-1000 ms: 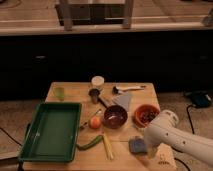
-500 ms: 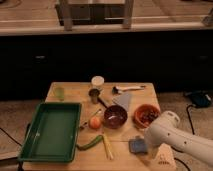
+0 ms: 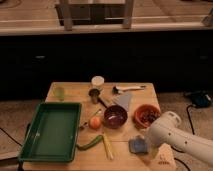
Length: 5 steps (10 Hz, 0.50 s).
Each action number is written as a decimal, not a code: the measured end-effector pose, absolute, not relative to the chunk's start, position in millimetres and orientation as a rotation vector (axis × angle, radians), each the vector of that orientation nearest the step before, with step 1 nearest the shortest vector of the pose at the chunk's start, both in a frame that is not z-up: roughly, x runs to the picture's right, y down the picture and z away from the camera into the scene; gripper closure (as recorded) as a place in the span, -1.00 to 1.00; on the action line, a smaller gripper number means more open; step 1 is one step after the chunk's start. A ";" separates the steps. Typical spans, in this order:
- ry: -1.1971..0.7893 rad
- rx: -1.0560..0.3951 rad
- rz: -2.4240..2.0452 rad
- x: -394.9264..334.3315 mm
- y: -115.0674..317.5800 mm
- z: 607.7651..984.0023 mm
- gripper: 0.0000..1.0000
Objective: Wipe tray with sponge
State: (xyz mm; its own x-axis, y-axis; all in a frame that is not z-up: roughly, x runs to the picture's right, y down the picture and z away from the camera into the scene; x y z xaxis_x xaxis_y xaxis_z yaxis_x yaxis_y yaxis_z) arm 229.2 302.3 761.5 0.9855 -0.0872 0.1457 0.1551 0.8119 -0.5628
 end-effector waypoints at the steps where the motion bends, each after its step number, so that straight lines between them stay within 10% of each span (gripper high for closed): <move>1: -0.115 -0.611 -0.126 230.1 302.6 761.7 -0.60; 5: -0.116 -0.614 -0.117 231.4 304.0 762.7 -0.60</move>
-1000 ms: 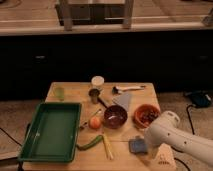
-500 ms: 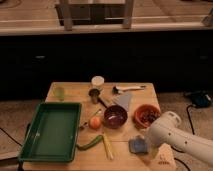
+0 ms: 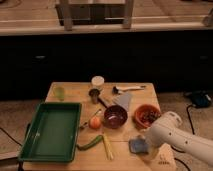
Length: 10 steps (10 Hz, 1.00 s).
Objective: Wipe tray with sponge
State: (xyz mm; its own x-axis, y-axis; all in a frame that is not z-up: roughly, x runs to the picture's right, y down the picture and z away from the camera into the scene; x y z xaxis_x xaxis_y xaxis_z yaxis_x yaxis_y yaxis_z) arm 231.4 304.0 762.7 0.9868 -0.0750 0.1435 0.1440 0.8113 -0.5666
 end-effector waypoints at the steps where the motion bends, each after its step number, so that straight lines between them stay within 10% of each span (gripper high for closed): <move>1: -0.117 -0.614 -0.117 231.7 303.8 762.9 -0.60; 10: -0.117 -0.620 -0.103 235.4 305.1 764.7 -0.60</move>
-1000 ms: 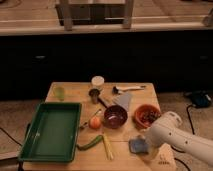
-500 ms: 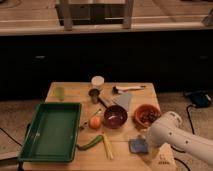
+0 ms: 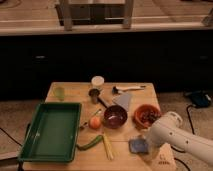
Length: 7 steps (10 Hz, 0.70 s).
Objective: Wipe tray with sponge
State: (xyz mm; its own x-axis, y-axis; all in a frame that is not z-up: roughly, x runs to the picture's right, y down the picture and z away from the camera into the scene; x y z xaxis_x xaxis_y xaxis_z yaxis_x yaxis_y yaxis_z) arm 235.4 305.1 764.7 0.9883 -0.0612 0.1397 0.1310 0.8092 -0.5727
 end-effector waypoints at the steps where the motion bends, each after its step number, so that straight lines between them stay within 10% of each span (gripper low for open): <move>1: -0.116 -0.620 -0.102 235.5 305.0 764.8 -0.60; 7: -0.118 -0.627 -0.101 236.8 306.8 766.5 -0.60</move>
